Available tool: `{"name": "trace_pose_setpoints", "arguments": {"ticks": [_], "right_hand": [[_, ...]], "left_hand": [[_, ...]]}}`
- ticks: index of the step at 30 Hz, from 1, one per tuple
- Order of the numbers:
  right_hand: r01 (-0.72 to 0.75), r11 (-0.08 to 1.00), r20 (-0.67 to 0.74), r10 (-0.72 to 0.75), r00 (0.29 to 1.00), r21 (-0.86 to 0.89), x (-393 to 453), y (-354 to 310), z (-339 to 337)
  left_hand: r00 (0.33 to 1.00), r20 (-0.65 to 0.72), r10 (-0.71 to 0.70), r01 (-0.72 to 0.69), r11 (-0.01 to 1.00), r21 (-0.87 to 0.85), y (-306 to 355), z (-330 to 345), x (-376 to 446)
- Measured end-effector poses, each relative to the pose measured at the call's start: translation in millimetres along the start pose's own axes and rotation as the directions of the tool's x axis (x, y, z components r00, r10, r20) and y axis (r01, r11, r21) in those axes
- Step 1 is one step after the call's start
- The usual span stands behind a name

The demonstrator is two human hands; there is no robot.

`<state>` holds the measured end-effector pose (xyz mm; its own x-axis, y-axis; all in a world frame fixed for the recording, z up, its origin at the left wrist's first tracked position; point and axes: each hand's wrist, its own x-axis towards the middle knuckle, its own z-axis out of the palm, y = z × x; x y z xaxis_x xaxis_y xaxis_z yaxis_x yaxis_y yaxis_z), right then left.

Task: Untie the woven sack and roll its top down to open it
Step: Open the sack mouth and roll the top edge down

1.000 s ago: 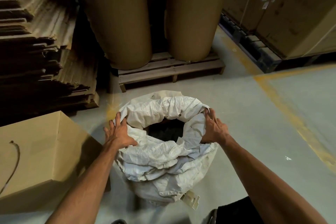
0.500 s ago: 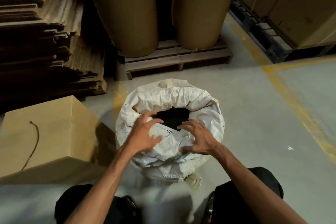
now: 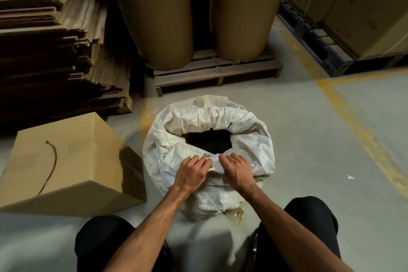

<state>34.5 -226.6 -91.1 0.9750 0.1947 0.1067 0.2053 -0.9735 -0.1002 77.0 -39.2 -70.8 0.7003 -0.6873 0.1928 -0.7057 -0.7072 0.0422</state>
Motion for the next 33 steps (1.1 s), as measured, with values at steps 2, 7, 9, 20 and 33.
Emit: {"name": "trace_pose_setpoints", "arguments": {"ticks": [2,7,9,20,33], "right_hand": [[0.062,0.998,-0.13,-0.065,0.989,-0.03,-6.8,-2.0,5.2],[0.043,0.984,0.213,-0.081,0.974,0.175,-12.8,0.6,17.6],[-0.09,0.937,0.384,-0.051,0.922,0.338,-7.9,7.2,12.1],[-0.366,0.91,0.358,0.281,0.89,0.195,61.9,36.4,5.2],[-0.332,0.941,0.321,0.337,0.885,-0.072,131.0,100.5,12.5]], "left_hand": [[0.991,-0.107,0.074,-0.069,0.996,0.052,1.8,7.8,-9.8],[0.885,0.465,-0.013,0.198,0.915,-0.352,0.8,0.6,-11.2],[0.811,0.583,0.048,0.352,0.755,-0.554,-7.6,-8.7,-2.3],[0.844,0.446,-0.297,0.376,0.921,-0.099,-80.2,19.7,94.5],[0.795,0.406,-0.45,0.427,0.891,0.151,-156.0,47.5,137.7]]}}
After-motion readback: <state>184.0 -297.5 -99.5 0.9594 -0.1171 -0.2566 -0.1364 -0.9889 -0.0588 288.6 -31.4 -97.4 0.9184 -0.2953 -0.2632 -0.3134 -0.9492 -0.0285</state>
